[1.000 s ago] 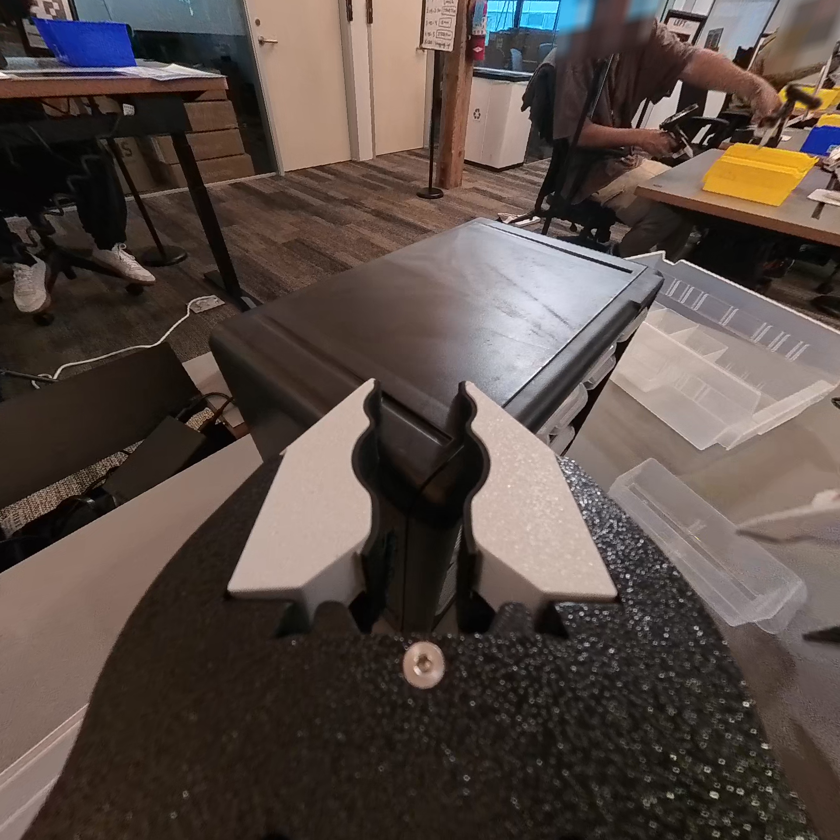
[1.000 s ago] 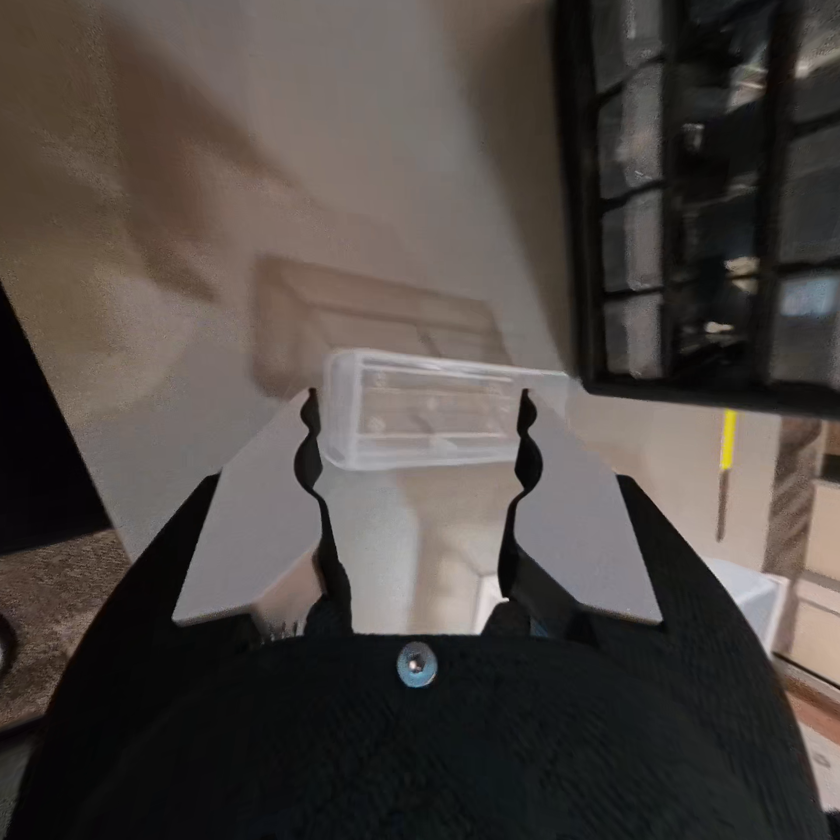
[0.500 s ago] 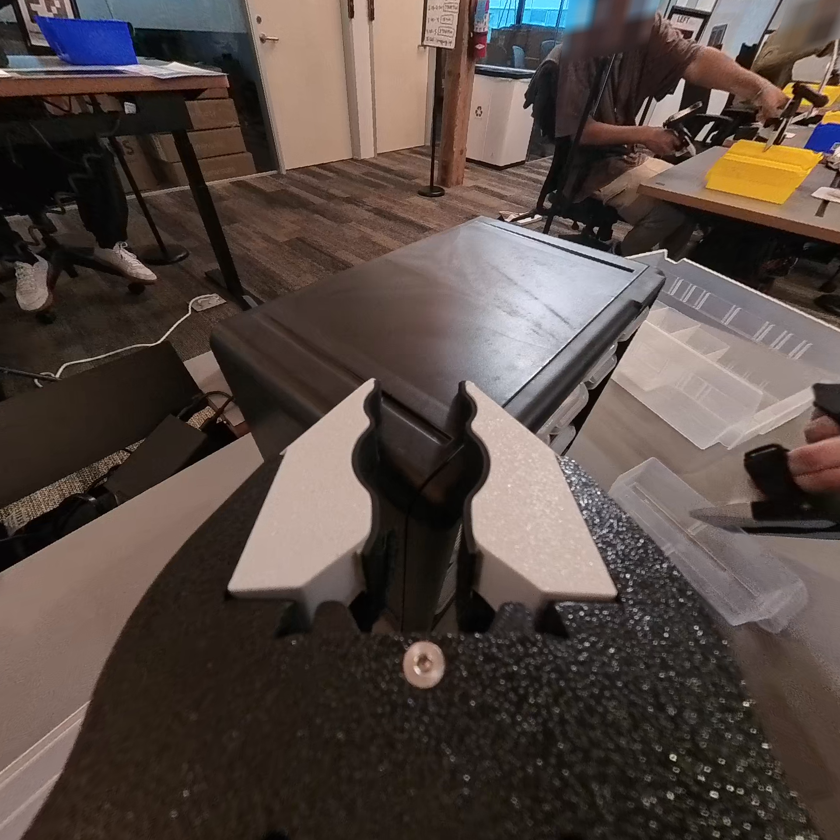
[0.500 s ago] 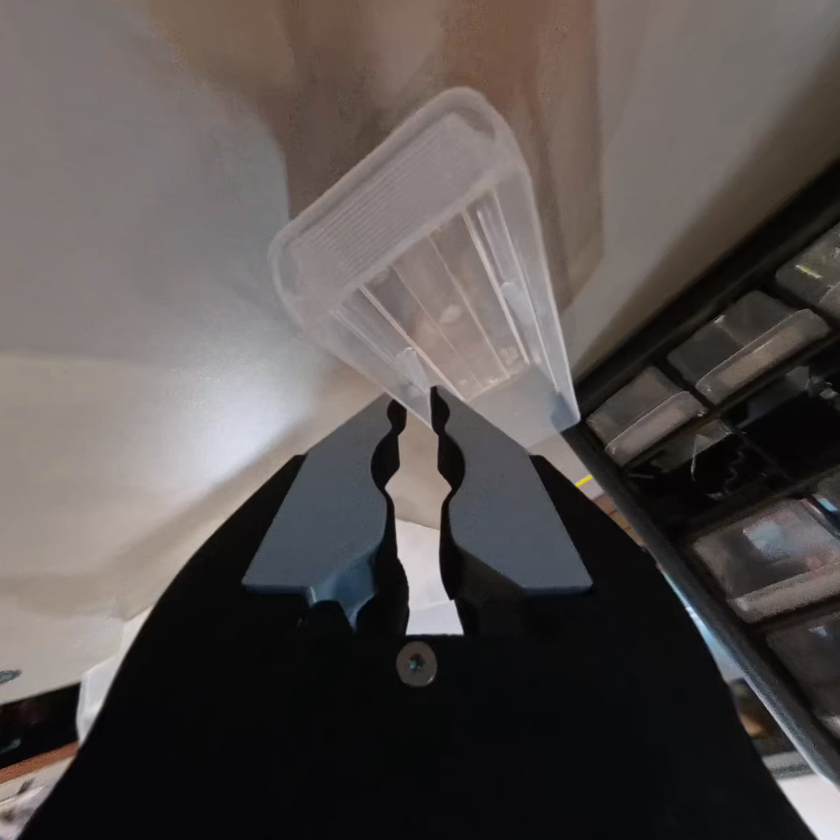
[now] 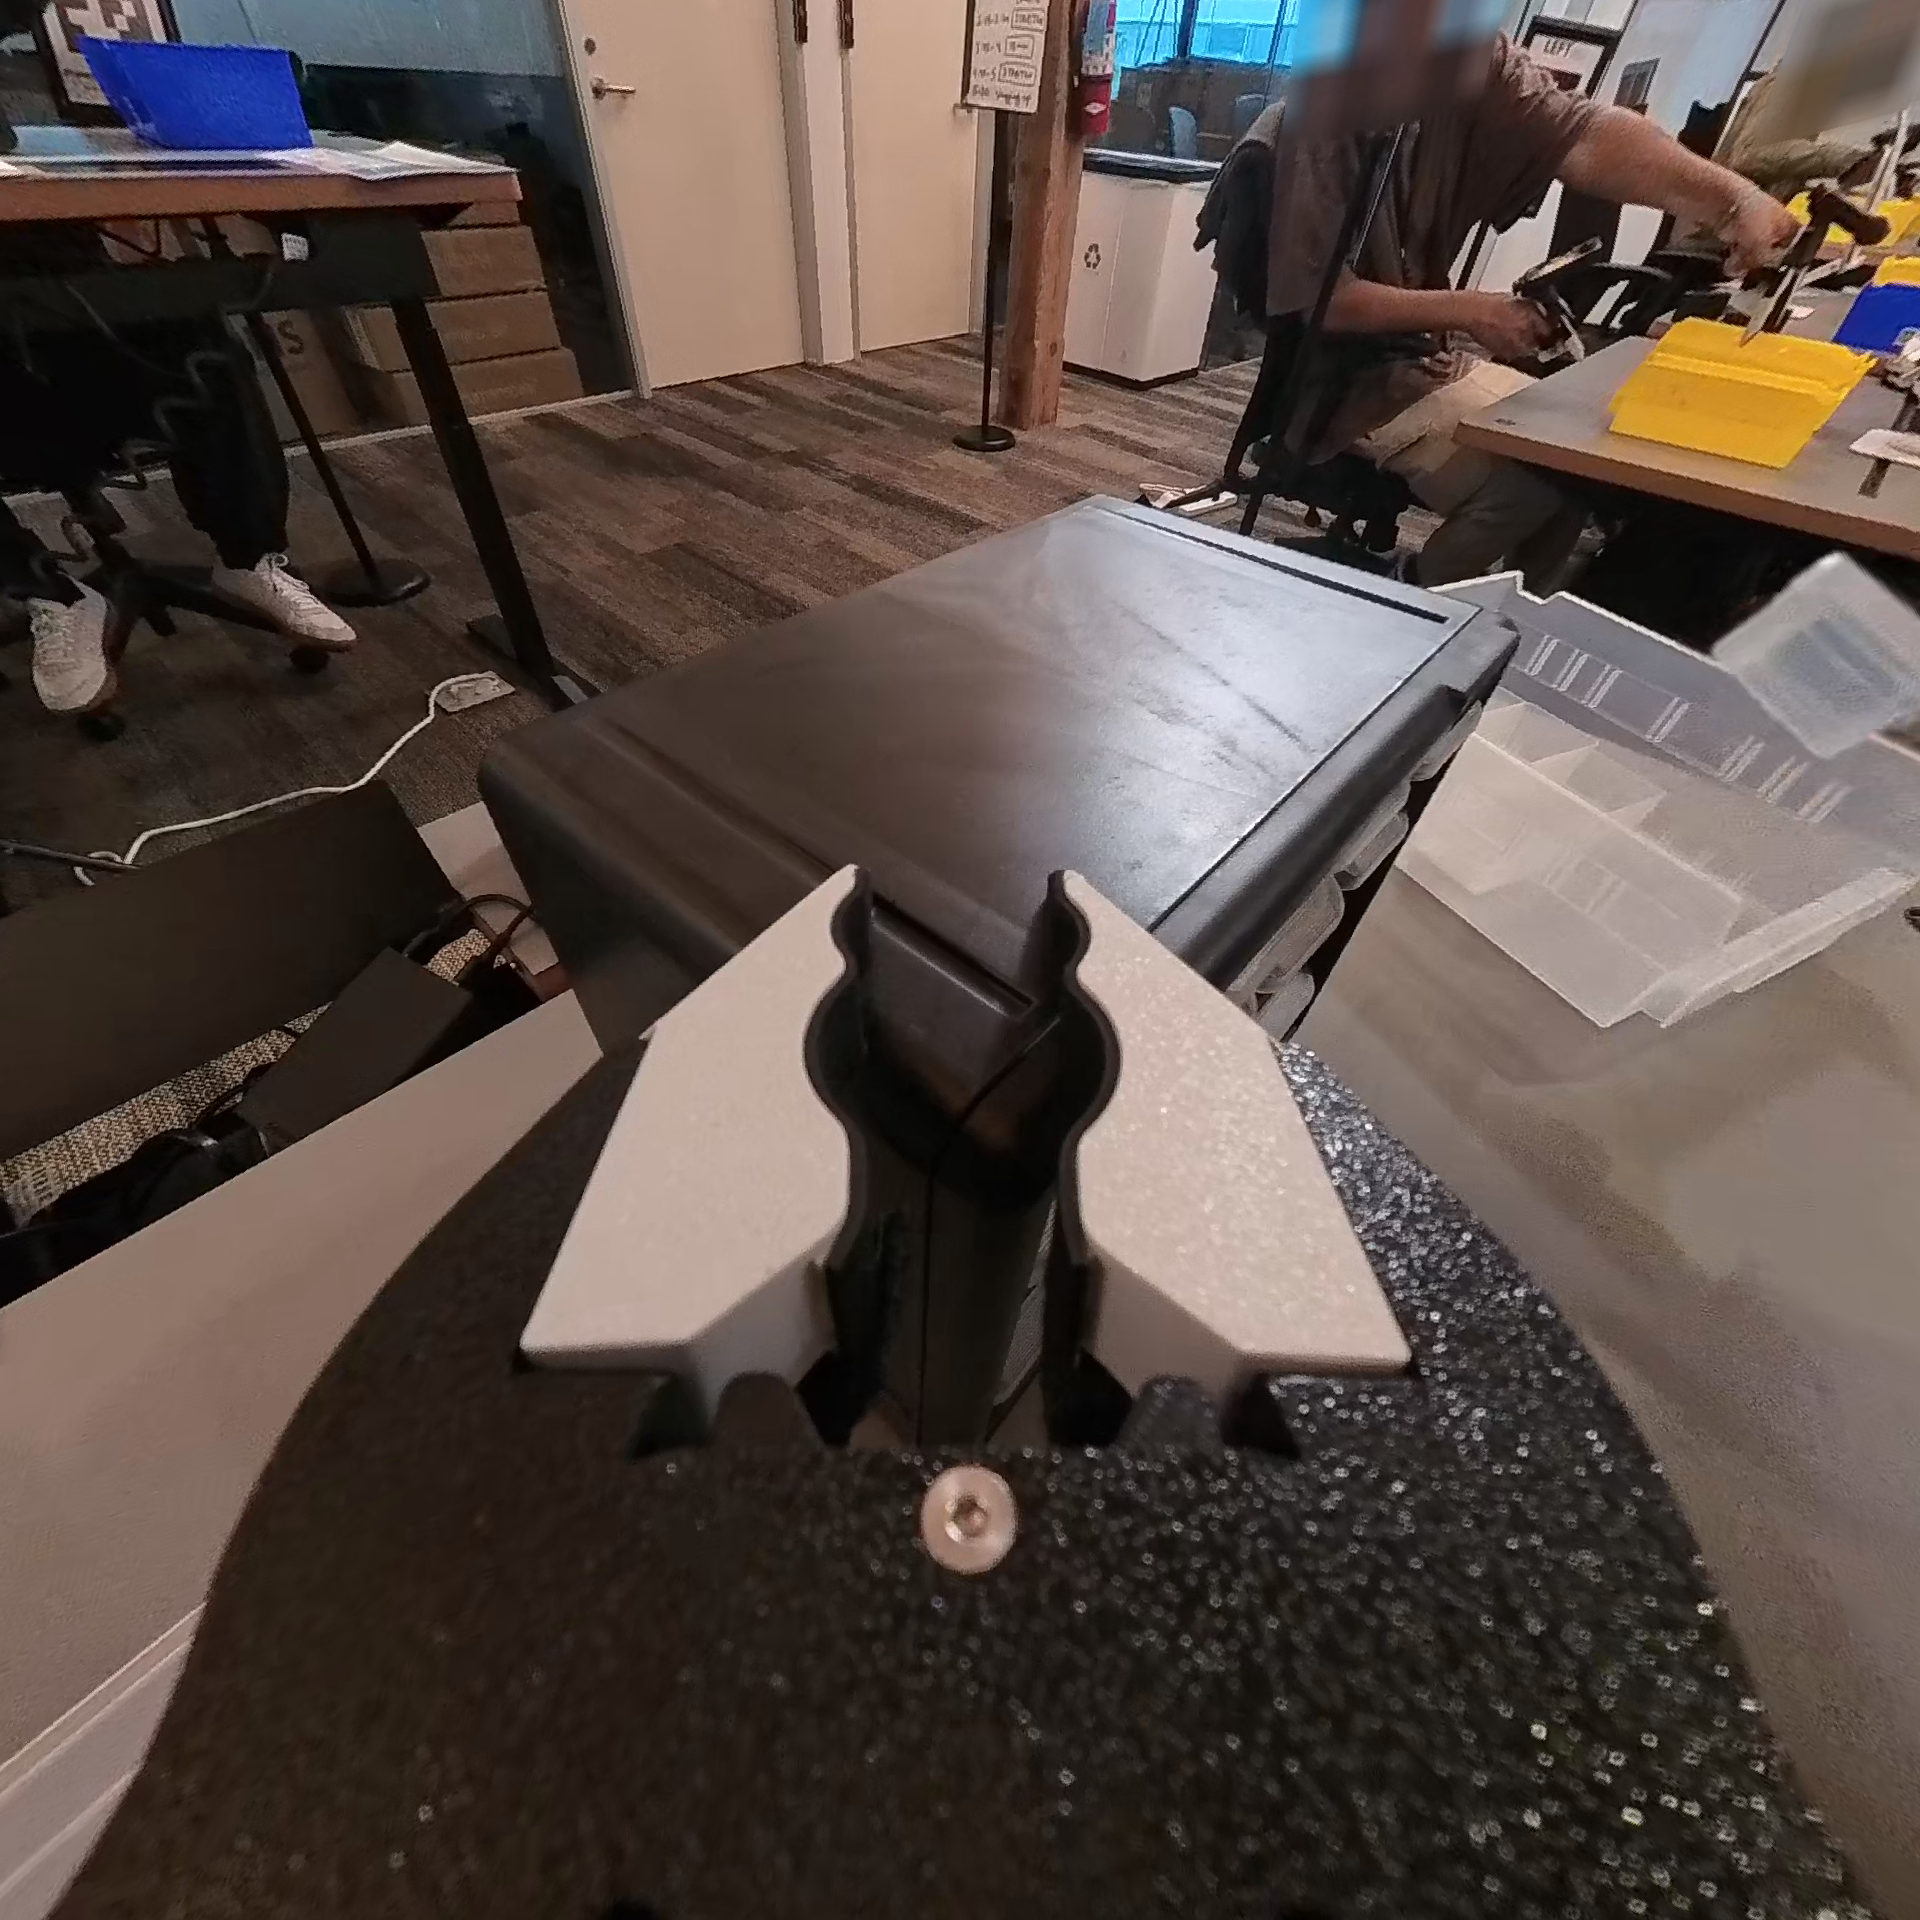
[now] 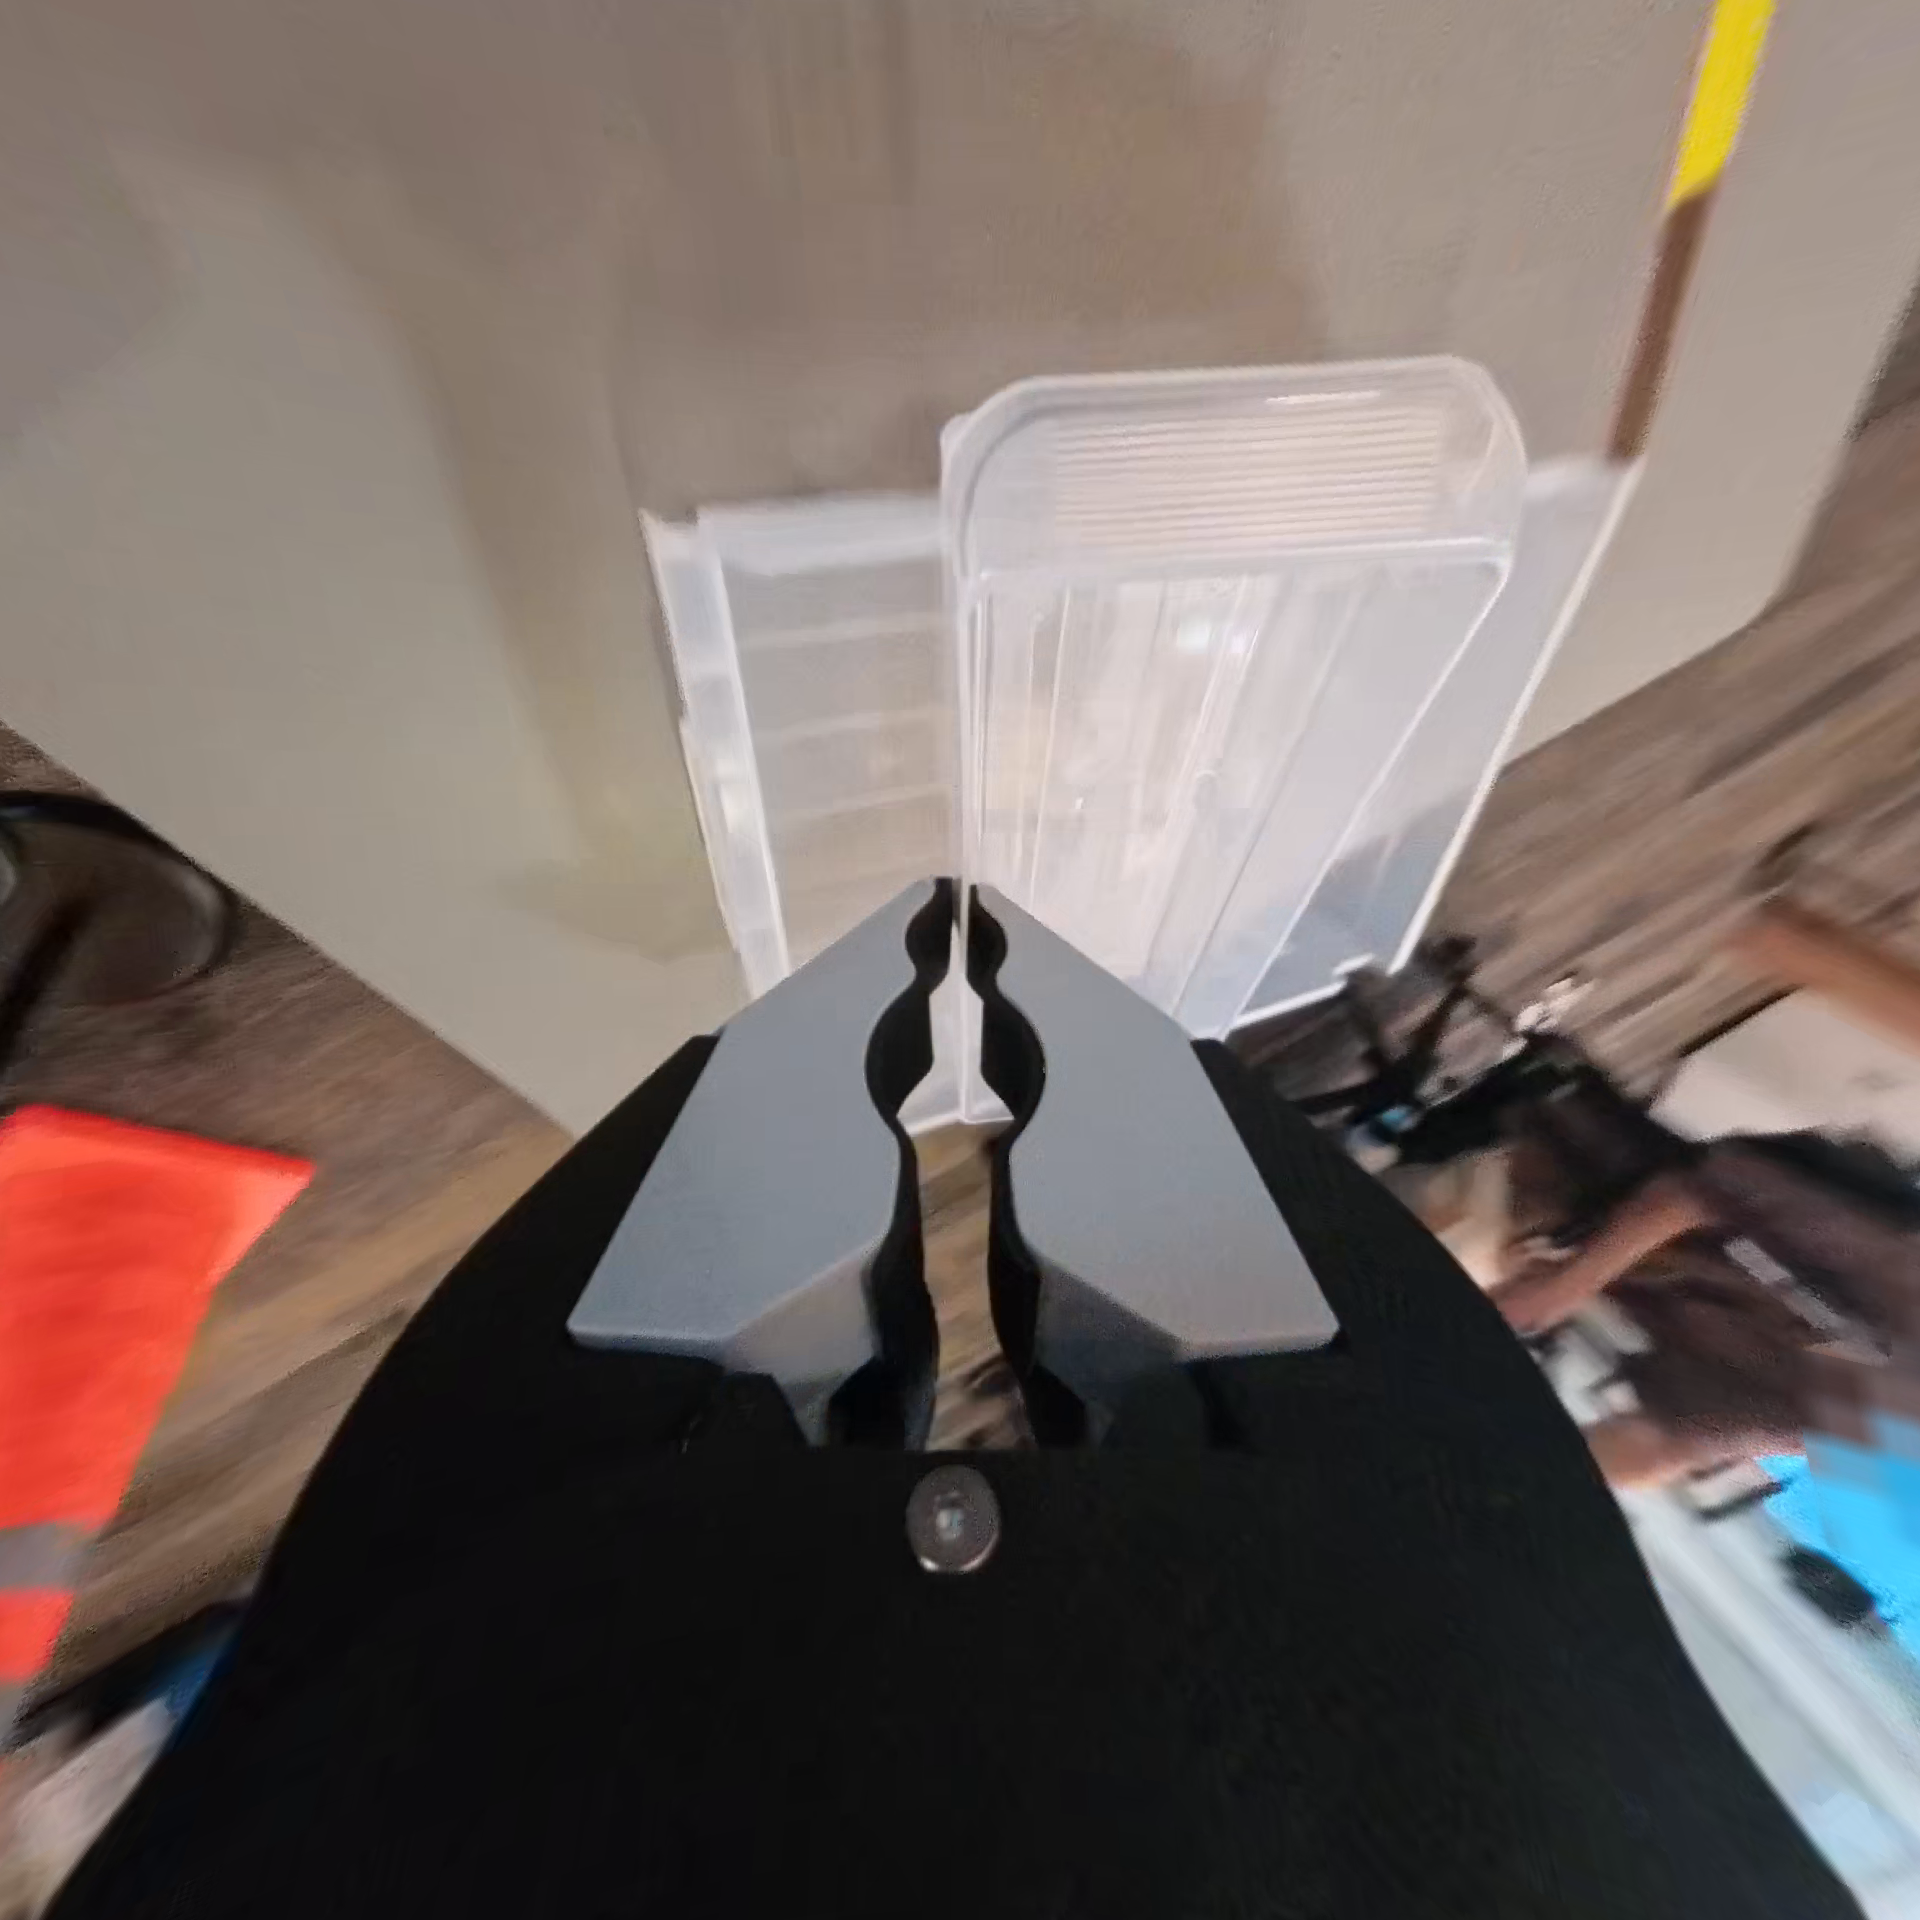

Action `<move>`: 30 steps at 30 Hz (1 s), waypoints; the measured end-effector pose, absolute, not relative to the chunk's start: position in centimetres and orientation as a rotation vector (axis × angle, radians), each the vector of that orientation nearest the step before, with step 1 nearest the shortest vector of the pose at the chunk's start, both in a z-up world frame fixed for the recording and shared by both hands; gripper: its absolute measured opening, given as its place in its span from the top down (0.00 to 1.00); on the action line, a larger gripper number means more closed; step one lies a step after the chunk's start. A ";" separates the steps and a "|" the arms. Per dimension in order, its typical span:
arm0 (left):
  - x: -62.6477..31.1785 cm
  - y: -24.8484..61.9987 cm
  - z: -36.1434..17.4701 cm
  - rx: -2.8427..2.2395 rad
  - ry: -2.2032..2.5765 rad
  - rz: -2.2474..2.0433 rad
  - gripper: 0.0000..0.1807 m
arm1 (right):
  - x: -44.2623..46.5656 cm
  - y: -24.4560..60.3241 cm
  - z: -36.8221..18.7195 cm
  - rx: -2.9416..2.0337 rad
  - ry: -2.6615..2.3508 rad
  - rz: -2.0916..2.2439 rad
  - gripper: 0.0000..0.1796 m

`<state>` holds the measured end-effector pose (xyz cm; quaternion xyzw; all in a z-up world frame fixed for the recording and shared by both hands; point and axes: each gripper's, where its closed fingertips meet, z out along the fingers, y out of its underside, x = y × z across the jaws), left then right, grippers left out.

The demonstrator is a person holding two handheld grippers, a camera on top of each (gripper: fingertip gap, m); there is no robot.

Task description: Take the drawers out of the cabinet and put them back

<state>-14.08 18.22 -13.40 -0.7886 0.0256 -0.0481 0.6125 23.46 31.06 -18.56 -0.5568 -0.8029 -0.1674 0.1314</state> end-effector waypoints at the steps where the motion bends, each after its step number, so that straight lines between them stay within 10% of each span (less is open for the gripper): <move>1: -14.1 18.2 -13.4 -1.819 0.060 -0.109 0.83 | 24.8 32.1 -19.0 -1.709 -2.328 -0.485 1.00; 19: -14.1 18.2 -13.4 -1.822 0.059 -0.104 0.83 | 29.1 35.7 -33.0 -2.078 -2.537 -0.647 0.93; 24: -14.4 18.0 -13.1 -1.817 0.128 0.013 0.79 | 29.0 36.1 -29.9 -2.183 -2.131 -0.497 0.68; 30: -14.9 15.6 -8.7 -1.678 -0.118 -0.073 0.71 | 30.6 38.2 -22.0 -1.926 -1.331 -0.215 0.66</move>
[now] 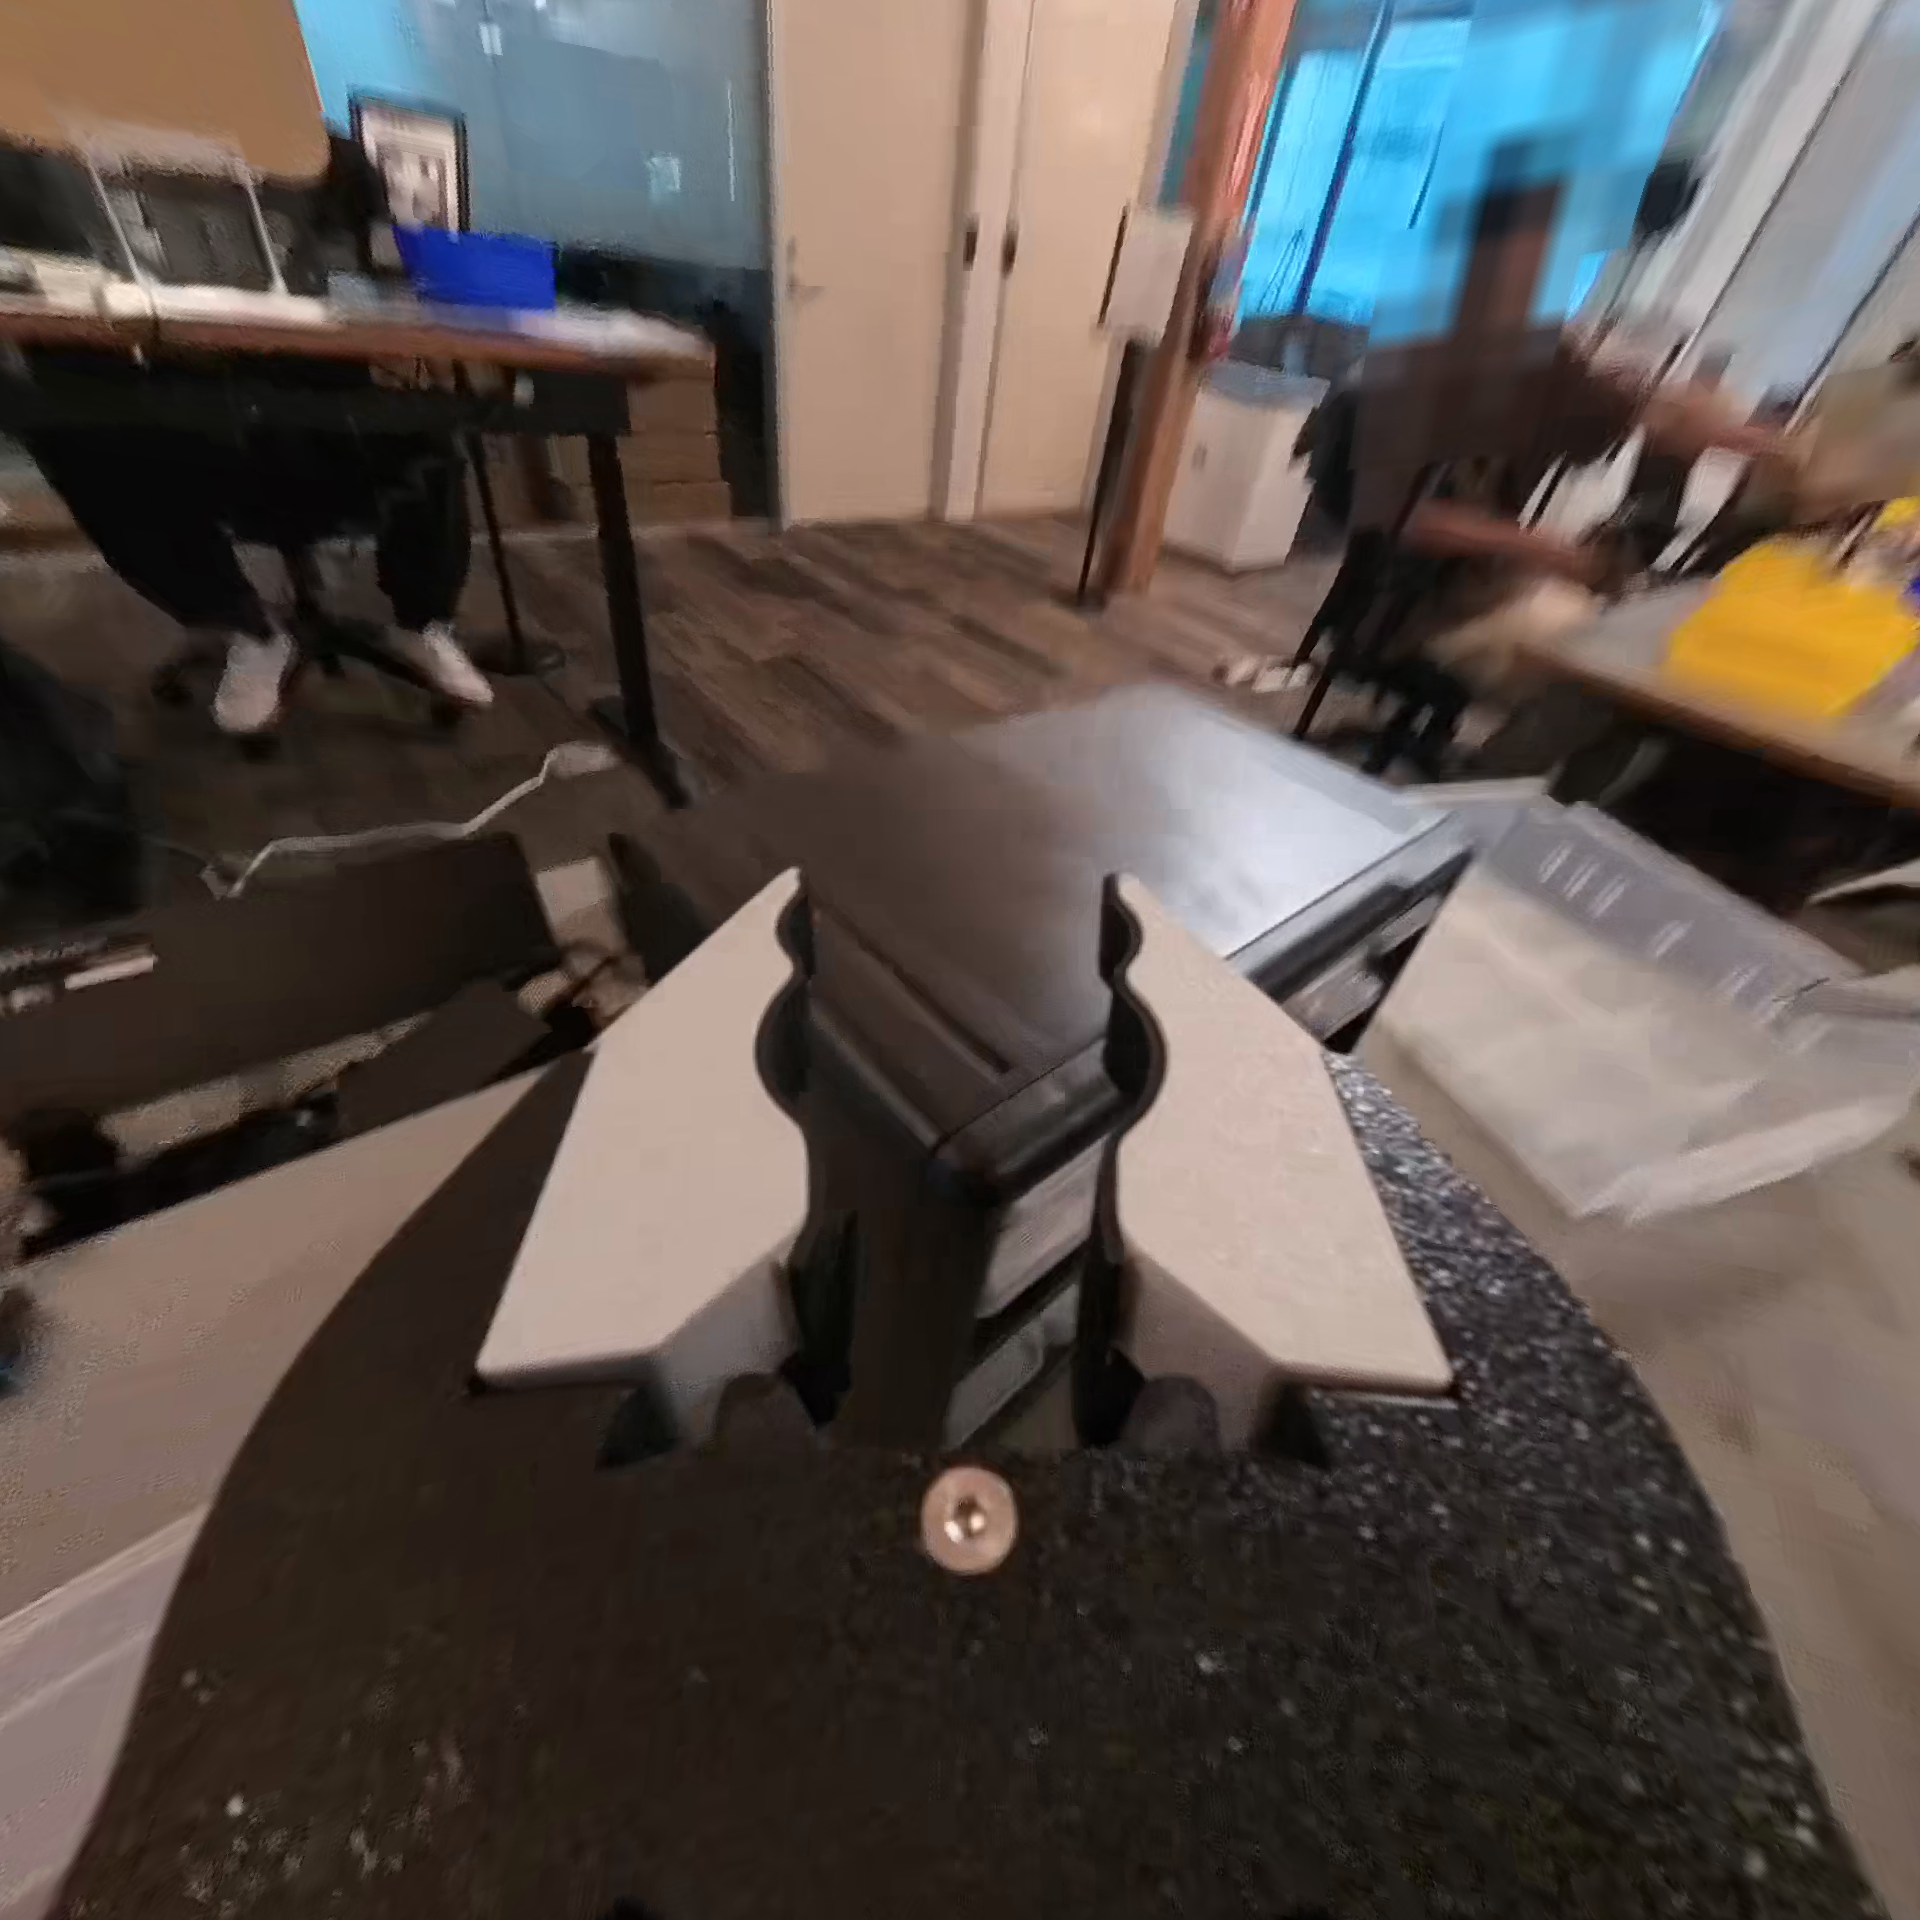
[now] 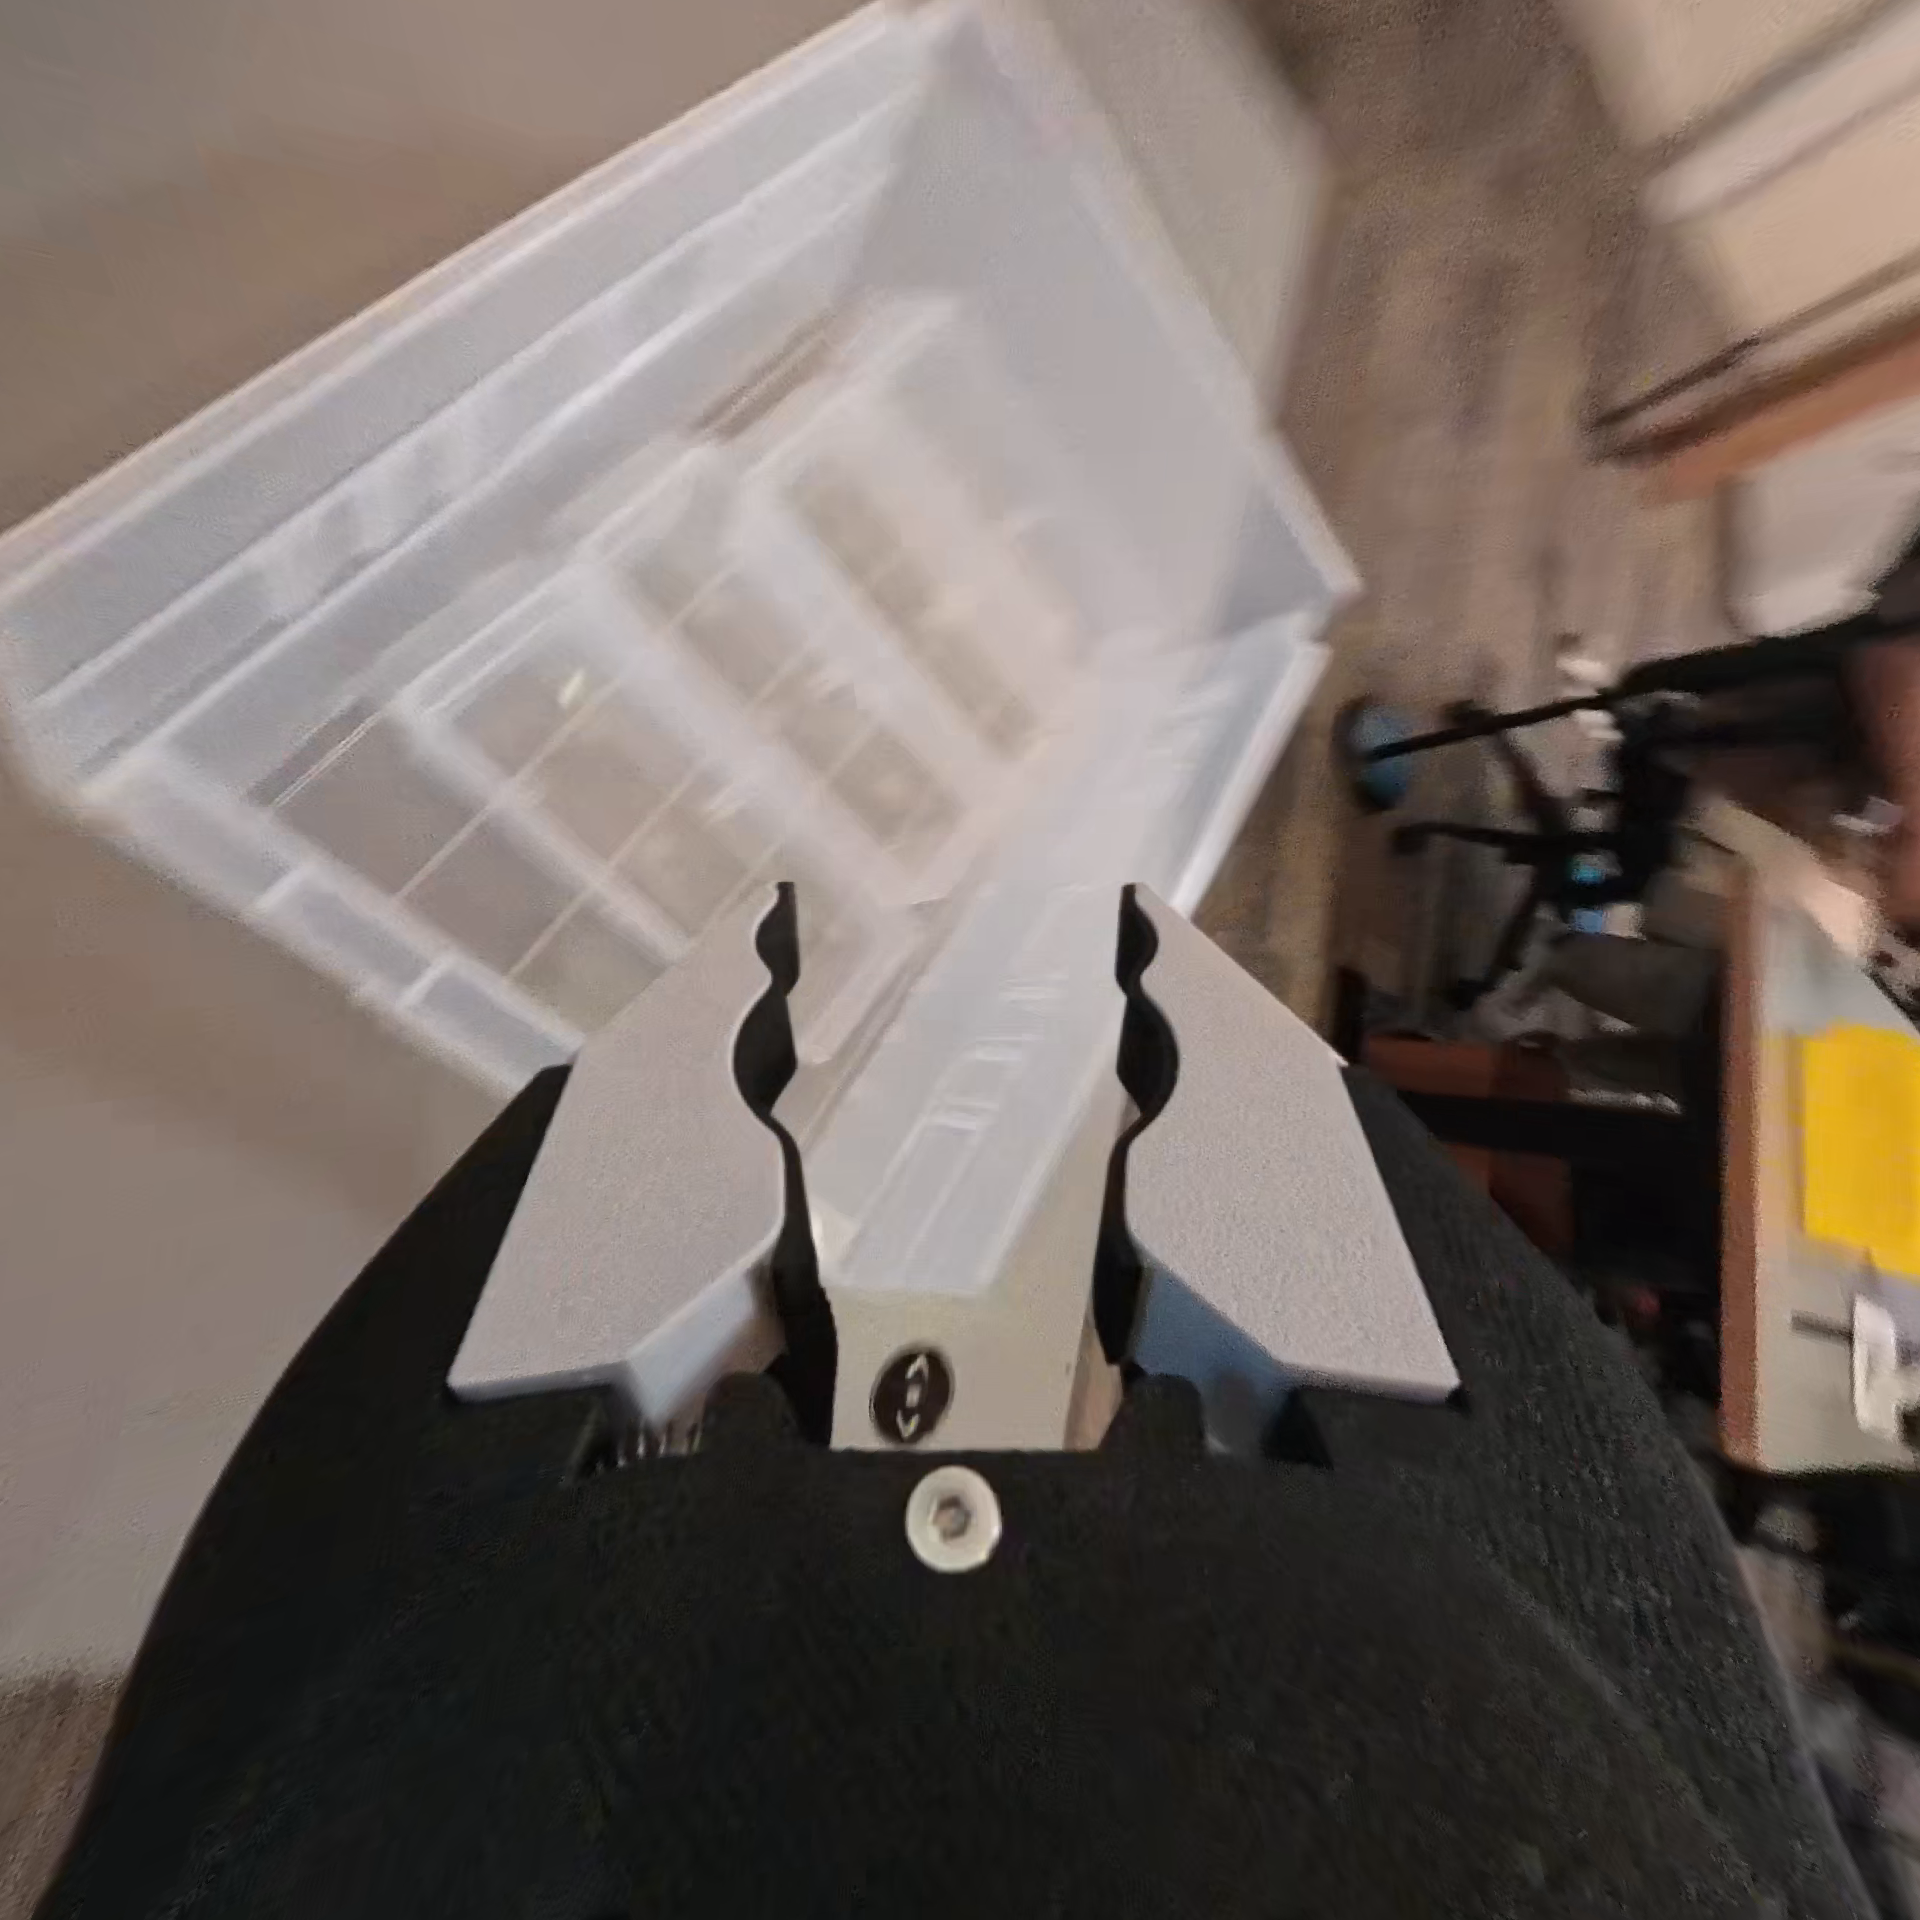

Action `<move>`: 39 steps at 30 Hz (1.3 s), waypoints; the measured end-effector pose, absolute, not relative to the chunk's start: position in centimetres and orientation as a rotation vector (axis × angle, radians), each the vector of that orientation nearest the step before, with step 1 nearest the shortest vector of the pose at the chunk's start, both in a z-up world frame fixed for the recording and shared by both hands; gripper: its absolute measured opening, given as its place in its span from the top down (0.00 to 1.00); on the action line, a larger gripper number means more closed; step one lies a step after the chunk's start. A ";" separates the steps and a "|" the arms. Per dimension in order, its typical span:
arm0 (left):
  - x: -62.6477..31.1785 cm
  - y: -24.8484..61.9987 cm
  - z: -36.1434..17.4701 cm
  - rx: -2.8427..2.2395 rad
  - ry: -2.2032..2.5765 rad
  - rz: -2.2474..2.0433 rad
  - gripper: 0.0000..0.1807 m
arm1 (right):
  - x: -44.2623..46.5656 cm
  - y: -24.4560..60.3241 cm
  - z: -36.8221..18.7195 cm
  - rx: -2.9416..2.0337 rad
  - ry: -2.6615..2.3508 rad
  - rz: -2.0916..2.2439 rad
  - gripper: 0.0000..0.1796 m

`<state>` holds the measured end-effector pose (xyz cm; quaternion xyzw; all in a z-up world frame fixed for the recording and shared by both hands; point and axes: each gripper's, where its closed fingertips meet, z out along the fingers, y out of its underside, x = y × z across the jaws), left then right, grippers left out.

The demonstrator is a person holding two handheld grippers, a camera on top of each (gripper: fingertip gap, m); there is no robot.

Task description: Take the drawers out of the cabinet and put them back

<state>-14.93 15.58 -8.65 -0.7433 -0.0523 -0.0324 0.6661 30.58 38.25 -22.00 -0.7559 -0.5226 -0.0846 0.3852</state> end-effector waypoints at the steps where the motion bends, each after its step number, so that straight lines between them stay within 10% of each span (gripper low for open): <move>1: -14.6 14.7 -7.2 -1.612 -0.111 -0.062 0.68 | 31.8 38.9 -20.9 -1.873 -1.181 -0.207 0.64; 11: -11.8 4.6 -4.5 -1.477 -0.206 -0.095 0.38 | 38.3 40.4 -27.0 -1.956 -0.453 0.284 0.68; 19: -11.3 -4.6 -7.7 -1.477 -0.082 0.543 0.54 | 37.1 41.5 -28.7 -2.008 -0.405 0.457 0.96; 29: -13.4 -8.0 -24.3 -1.947 -0.298 0.392 0.36 | 38.0 38.5 -28.9 -2.060 -0.570 0.380 0.97; 39: -14.7 -6.9 -29.1 -2.112 -0.292 0.471 0.57 | 39.8 36.7 -28.9 -2.023 -0.991 0.681 0.98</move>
